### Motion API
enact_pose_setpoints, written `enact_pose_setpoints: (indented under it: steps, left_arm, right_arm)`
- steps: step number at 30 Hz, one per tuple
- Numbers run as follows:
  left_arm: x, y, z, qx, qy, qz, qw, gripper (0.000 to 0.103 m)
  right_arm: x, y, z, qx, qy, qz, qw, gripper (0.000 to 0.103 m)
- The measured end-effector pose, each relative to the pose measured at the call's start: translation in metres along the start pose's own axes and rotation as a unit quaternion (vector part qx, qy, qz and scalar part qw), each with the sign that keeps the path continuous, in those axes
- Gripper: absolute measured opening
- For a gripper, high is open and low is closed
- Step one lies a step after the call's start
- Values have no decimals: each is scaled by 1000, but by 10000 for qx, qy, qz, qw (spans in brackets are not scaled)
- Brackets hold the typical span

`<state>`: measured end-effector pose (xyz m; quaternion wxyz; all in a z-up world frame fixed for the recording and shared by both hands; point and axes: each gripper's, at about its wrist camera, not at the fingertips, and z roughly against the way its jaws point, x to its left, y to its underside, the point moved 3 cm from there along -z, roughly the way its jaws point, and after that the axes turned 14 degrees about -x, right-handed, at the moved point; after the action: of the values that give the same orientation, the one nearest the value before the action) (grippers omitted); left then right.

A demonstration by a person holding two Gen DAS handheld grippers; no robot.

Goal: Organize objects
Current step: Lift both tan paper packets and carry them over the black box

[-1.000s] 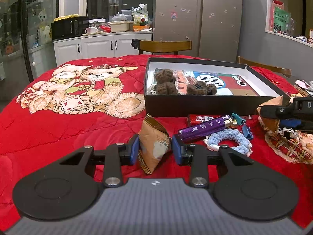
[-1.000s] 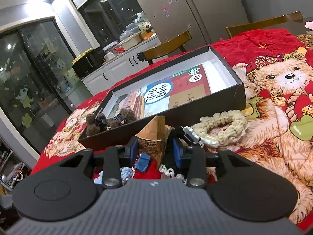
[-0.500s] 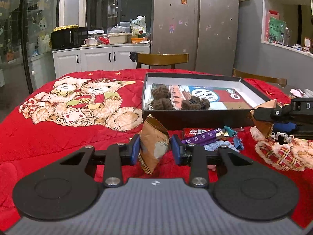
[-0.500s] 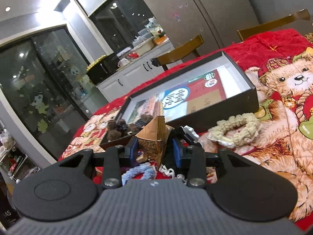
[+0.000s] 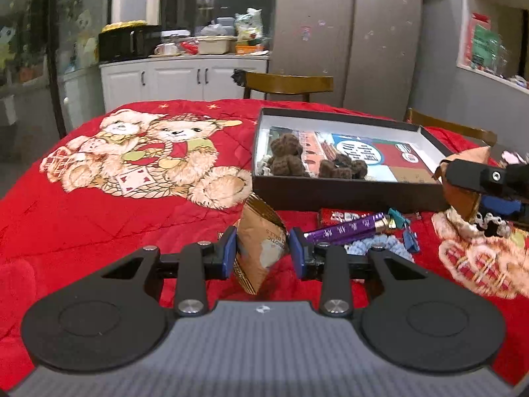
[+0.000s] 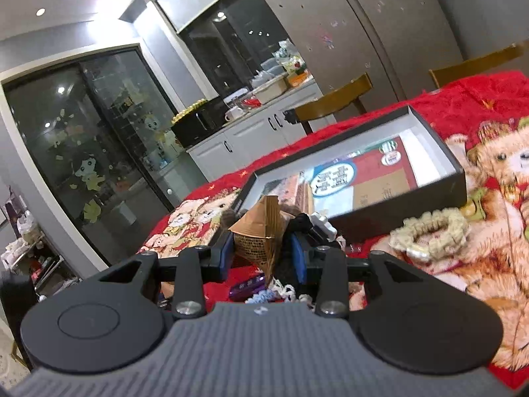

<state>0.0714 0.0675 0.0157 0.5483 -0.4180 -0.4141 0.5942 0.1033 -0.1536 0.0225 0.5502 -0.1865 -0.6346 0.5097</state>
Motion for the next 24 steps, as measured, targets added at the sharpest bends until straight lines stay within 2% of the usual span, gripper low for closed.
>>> enact_pose_setpoints:
  steps: [3,5,8,13,16,20,24]
  left_arm:
    - [-11,-8,4,-38,-86,-292,9995,39]
    - [-17,-16,9,-90,-42,-296,9995,39]
    - [-21,-35,14,-217,27,-129,9997,39]
    - [-28,-88,11,-371,181,218,9989,39]
    - [-33,-124,9,-455,362,496,9971,39]
    - [-47,-164,9,-654,486,675,9944,39]
    - [-66,-185,2,-773,850,822,9900,39]
  right_arm:
    - [9,-7,-1,8,-67,106,9999,41]
    - [13,-16,-2,133,-234,-126,9996,41]
    - [20,-33,-3,124,-493,-316,9982,40]
    - [37,-75,-4,-113,-424,-29,9990,41]
    - [41,-103,-8,-272,-404,-73,9988,41]
    - [39,-129,-17,-478,-493,-223,9974,40]
    - [27,-141,-30,-490,-552,-476,9961,40]
